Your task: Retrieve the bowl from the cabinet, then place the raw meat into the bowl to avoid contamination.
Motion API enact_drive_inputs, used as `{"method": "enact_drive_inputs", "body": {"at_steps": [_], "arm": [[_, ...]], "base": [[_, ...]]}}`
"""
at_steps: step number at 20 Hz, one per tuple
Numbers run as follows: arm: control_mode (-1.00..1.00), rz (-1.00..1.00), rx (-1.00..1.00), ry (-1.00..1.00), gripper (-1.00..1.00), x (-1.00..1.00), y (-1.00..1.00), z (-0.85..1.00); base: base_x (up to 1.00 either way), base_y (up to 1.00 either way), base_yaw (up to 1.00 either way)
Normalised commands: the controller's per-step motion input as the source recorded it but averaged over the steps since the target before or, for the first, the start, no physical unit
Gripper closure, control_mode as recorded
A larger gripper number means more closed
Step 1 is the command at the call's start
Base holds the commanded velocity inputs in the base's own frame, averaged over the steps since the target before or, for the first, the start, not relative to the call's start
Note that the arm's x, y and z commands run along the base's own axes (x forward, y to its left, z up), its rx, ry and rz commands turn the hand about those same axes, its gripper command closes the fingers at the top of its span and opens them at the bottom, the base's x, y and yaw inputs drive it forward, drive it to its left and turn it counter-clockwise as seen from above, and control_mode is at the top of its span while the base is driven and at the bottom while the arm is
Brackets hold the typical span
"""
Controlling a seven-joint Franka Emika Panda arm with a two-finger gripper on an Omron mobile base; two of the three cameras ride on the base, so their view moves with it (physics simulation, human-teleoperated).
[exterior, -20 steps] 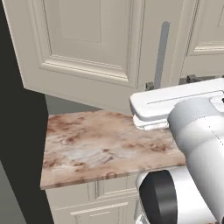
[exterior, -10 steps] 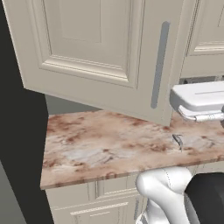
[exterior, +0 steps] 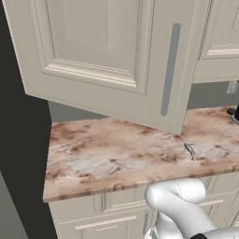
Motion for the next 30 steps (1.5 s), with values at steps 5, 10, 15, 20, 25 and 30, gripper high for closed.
{"method": "enact_drive_inputs", "body": {"at_steps": [5,10,15,20,25,30], "arm": [[-1.0,-0.02,0.17,0.14,-1.0,-0.13,-0.76,0.0],[-1.0,0.0,0.07,0.07,-1.0,0.06,-0.4,-0.03],[-1.0,0.0,0.03,0.03,-1.0,0.15,-0.14,-0.09],[-1.0,0.0,0.02,0.02,-1.0,0.07,-0.01,-0.21],[-1.0,0.0,0.01,0.0,-1.0,0.0,0.0,-0.34],[-1.0,0.0,0.03,0.0,-1.0,0.0,0.01,-0.43]], "base": [[0.0,0.0,0.0],[0.0,0.0,0.0],[0.0,0.0,0.0],[0.0,0.0,0.0],[0.0,0.0,0.0],[0.0,0.0,0.0]]}}
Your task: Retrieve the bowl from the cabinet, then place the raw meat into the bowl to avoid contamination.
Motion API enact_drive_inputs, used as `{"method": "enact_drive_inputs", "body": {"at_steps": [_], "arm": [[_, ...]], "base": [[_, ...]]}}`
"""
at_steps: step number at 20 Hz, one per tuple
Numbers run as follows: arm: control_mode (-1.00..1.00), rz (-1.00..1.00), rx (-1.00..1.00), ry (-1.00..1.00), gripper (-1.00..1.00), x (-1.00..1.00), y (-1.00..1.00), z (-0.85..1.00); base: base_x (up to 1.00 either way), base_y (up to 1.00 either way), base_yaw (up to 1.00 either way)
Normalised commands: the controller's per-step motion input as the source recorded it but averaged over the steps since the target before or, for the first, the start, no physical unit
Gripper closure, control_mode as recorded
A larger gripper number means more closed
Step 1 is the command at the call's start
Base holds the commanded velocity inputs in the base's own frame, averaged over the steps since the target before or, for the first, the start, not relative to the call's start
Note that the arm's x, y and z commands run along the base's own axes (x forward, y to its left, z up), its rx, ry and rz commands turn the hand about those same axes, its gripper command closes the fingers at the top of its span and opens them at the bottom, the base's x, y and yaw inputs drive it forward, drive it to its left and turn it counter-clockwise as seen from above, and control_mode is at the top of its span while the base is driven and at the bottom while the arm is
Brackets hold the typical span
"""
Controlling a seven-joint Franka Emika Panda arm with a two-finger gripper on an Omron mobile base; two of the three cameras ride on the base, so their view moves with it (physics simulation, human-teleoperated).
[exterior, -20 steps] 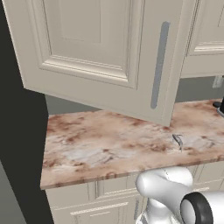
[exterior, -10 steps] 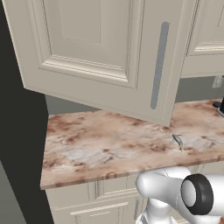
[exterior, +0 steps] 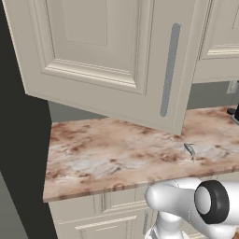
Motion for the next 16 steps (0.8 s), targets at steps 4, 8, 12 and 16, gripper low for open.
{"method": "enact_drive_inputs", "body": {"at_steps": [4,8,12,16], "arm": [[-1.0,0.0,0.03,-0.04,-1.0,0.0,0.04,-0.39],[-1.0,0.0,0.04,-0.08,-1.0,0.16,0.09,-0.38],[-1.0,0.0,0.04,-0.09,-1.0,0.35,0.18,-0.33],[-1.0,0.0,0.03,-0.13,-1.0,0.43,0.26,-0.33]], "base": [[0.0,0.0,0.0],[0.0,0.0,0.0],[0.0,0.0,0.0],[0.0,0.0,0.0]]}}
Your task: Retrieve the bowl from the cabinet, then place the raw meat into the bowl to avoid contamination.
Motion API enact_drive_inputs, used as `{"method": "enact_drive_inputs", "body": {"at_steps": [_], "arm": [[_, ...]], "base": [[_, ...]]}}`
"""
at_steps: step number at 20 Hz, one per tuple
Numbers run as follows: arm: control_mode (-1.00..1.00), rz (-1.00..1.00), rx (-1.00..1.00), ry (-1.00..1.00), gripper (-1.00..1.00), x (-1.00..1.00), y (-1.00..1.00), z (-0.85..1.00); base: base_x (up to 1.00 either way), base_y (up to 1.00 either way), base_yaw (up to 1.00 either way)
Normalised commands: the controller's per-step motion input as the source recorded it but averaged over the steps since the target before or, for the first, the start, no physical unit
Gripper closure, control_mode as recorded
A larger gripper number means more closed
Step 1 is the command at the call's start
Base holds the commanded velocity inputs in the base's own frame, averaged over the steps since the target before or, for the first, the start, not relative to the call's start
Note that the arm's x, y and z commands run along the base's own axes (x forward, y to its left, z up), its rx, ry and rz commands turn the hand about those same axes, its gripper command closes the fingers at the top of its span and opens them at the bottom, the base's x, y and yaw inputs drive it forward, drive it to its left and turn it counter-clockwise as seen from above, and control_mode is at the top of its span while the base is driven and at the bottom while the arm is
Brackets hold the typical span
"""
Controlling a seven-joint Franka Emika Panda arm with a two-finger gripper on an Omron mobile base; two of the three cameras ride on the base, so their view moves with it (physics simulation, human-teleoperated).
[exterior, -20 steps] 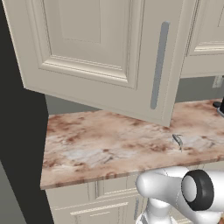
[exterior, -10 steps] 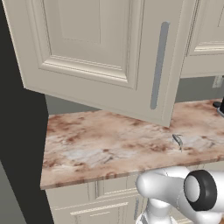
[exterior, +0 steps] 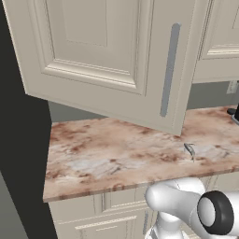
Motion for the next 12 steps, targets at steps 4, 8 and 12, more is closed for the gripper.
{"method": "enact_drive_inputs", "body": {"at_steps": [4,8,12], "arm": [[-1.0,0.0,0.04,-0.15,-1.0,0.44,0.29,-0.35],[-1.0,0.01,0.05,-0.2,-1.0,0.29,0.24,-0.45],[-1.0,0.06,0.03,-0.28,-1.0,0.01,0.16,-0.69]], "base": [[0.0,0.0,0.0],[0.0,0.0,0.0],[0.0,0.0,0.0]]}}
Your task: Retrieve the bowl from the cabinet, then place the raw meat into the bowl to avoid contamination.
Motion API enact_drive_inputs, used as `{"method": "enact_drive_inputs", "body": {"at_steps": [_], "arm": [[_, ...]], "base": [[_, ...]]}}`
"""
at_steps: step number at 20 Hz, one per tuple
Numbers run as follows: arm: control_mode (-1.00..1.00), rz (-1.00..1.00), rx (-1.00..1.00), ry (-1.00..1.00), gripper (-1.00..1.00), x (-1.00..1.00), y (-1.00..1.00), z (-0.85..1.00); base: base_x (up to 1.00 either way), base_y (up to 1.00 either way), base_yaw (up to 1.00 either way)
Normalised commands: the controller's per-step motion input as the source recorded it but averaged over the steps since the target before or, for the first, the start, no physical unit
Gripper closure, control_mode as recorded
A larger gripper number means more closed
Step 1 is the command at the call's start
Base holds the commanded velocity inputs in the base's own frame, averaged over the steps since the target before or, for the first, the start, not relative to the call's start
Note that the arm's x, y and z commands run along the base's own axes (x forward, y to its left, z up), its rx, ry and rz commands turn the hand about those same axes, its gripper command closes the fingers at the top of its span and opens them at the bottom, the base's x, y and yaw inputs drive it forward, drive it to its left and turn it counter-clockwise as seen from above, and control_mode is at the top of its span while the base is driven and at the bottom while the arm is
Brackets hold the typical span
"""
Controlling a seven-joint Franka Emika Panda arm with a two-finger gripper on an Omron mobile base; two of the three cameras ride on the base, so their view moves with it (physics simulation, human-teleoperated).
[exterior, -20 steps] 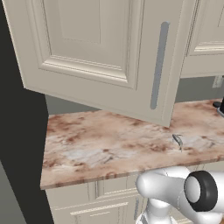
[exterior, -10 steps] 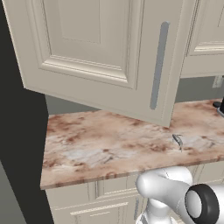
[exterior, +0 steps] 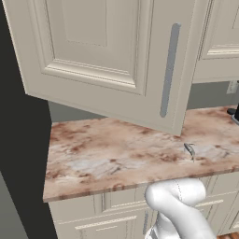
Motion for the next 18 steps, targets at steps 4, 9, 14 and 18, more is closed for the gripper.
{"method": "enact_drive_inputs", "body": {"at_steps": [4,9,14,18], "arm": [[-1.0,0.03,0.0,-0.29,-1.0,0.06,0.12,-0.6],[-1.0,0.0,0.06,-0.06,-1.0,0.27,0.0,-0.12],[-1.0,0.02,0.12,0.05,-1.0,0.25,-0.07,0.41],[-1.0,0.03,0.12,0.07,-1.0,0.19,-0.11,0.41]], "base": [[0.0,0.0,0.0],[0.0,0.0,0.0],[0.0,0.0,0.0],[0.0,0.0,0.0]]}}
